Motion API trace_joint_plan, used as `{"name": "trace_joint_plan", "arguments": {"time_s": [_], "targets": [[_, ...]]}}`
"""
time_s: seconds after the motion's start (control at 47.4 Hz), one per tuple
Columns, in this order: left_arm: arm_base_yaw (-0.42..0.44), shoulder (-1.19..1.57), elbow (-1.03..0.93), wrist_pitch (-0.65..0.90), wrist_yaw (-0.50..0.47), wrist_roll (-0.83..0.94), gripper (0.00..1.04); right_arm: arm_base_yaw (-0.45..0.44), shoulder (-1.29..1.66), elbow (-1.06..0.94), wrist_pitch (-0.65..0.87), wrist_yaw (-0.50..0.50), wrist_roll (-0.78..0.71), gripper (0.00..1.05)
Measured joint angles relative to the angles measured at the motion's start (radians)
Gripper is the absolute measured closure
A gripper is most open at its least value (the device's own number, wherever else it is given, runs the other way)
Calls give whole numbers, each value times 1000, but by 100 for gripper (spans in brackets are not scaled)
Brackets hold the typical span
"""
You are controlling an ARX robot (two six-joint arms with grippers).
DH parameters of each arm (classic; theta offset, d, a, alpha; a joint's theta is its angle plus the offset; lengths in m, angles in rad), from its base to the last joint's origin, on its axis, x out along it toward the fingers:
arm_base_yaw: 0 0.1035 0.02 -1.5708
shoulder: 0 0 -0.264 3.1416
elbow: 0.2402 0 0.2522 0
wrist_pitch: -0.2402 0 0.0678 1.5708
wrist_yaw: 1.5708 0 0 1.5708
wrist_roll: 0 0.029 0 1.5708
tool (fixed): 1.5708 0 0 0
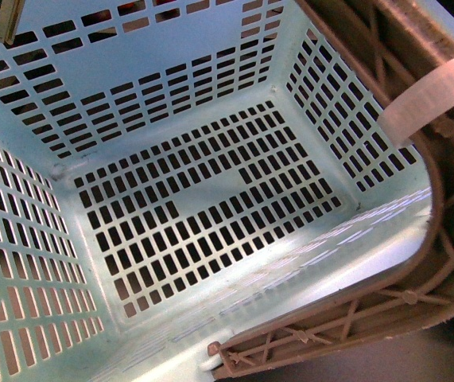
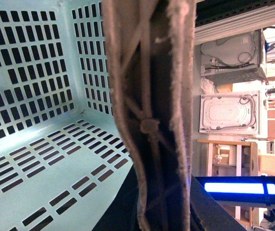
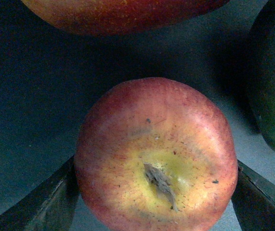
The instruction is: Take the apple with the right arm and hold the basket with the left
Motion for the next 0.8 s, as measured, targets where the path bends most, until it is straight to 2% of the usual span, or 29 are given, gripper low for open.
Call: {"name": "trace_joint_plan", "arguments": {"time_s": [0.232, 0.485, 0.633, 0.801], "targets": [[0, 0, 0, 0, 1, 0, 97, 2, -38, -55, 27, -14, -21, 32], [0, 0, 0, 0, 0, 0, 97, -38, -290, -217, 1, -115, -206, 32], [0, 0, 0, 0, 0, 0, 97, -60, -555, -308, -126, -223, -296, 32], [0, 0, 0, 0, 0, 0, 97, -31, -917, -322, -318, -331, -261, 32]]}}
